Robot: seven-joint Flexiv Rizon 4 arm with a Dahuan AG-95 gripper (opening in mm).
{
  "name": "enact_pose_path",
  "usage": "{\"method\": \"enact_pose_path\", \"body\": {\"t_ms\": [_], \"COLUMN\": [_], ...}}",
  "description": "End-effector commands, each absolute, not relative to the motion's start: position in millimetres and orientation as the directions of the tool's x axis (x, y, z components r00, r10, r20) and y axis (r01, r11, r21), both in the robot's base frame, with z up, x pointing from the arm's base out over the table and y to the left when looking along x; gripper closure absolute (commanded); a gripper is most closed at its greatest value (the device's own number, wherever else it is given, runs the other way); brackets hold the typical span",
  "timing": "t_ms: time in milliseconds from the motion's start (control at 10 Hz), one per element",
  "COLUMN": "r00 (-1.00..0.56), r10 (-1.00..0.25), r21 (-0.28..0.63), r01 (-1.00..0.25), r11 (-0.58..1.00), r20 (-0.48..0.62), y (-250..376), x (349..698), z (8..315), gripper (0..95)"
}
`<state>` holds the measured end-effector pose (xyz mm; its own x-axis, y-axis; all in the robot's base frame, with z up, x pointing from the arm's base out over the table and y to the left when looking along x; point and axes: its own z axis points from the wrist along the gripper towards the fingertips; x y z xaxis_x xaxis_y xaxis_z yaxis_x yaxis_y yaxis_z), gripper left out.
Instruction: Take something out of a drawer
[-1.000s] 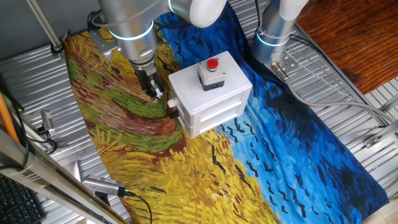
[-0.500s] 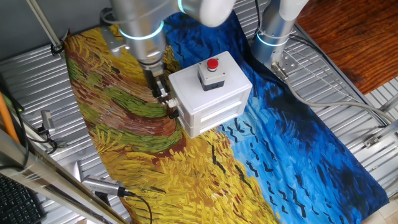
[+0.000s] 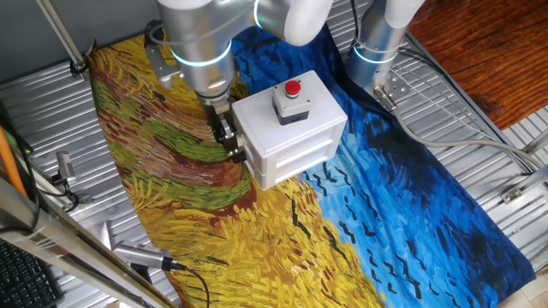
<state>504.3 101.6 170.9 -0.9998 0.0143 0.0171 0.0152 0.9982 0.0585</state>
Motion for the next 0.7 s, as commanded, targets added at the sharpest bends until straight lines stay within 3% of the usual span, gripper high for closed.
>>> {"method": "enact_pose_path", "body": {"t_ms": [100, 700], "r00": [-1.000, -1.000], "r10": [0.016, 0.016], "r21": [0.050, 0.039], "r01": [0.016, 0.017], "r11": [0.999, 0.999], "r20": [0.011, 0.008], "y": [101.7, 102.8], "x": [499.8, 490.3], "z": [168.0, 162.3], "gripper": [76.0, 76.0]}}
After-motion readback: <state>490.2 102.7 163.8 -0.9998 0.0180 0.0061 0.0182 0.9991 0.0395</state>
